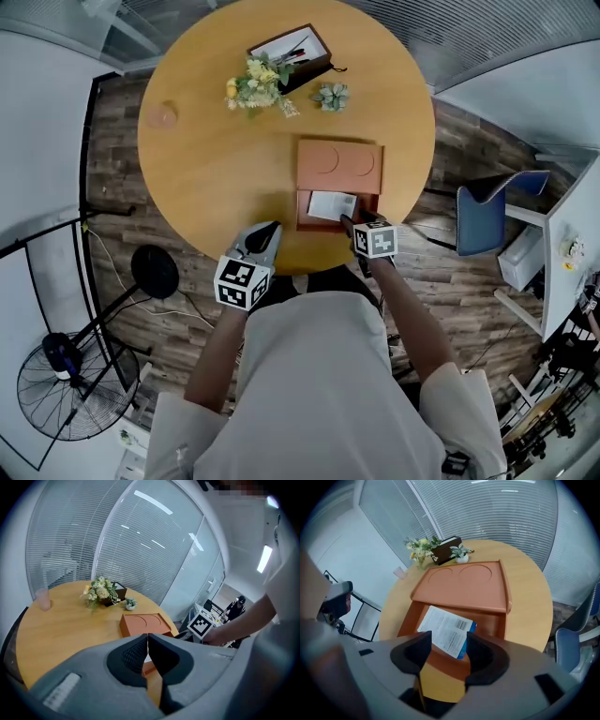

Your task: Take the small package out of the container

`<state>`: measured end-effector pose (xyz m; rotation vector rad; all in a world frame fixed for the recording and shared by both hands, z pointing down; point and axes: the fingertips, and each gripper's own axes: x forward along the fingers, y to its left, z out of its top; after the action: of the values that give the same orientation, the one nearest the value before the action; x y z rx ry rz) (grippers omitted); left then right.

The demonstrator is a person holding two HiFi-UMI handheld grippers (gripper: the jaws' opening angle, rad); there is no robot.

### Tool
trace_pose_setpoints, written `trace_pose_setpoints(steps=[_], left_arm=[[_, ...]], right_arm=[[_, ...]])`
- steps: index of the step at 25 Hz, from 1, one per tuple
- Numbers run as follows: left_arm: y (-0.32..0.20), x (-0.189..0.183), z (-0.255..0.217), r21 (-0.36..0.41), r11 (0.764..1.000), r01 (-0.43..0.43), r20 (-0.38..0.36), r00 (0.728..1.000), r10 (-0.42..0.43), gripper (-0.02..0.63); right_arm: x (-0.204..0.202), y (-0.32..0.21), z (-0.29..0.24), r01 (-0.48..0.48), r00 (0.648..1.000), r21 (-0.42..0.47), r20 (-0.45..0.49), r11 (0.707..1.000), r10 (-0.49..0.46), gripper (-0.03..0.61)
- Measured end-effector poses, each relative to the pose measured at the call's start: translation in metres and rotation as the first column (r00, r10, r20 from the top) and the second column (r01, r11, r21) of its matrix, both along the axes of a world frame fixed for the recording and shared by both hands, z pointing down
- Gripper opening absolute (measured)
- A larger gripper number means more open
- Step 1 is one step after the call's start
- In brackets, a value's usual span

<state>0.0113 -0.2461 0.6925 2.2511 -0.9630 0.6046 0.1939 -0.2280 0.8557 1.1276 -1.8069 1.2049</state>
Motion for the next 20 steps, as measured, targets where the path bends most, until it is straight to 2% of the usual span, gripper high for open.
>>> trace_pose_setpoints(steps=[6, 14, 17, 20], left_arm=[[0.001, -0.009, 0.01, -0.027, 0.998, 0.056, 0.006, 0.998, -0.055, 0.018], [-0.001, -0.012, 0.014, -0.035, 0.995, 0.093, 0.015, 0.996, -0.093, 0.019], [0.001, -0.016, 0.013, -0.037, 0.993, 0.109, 0.021, 0.994, -0.108, 0.02], [0.005, -0.022, 0.014, -0.042, 0.991, 0.124, 0.03, 0.992, -0.123, 0.02]], right_arm=[[0.004, -0.013, 0.02, -0.064, 0.998, -0.075, -0.018, 0.995, 0.063, 0.219], [0.005, -0.019, 0.045, -0.086, 0.995, -0.158, -0.055, 0.984, 0.078, 0.226], [-0.003, -0.019, 0.048, -0.062, 0.998, -0.165, -0.036, 0.984, 0.056, 0.227], [-0.015, -0.021, 0.048, 0.014, 1.0, -0.151, -0.024, 0.988, -0.018, 0.227]])
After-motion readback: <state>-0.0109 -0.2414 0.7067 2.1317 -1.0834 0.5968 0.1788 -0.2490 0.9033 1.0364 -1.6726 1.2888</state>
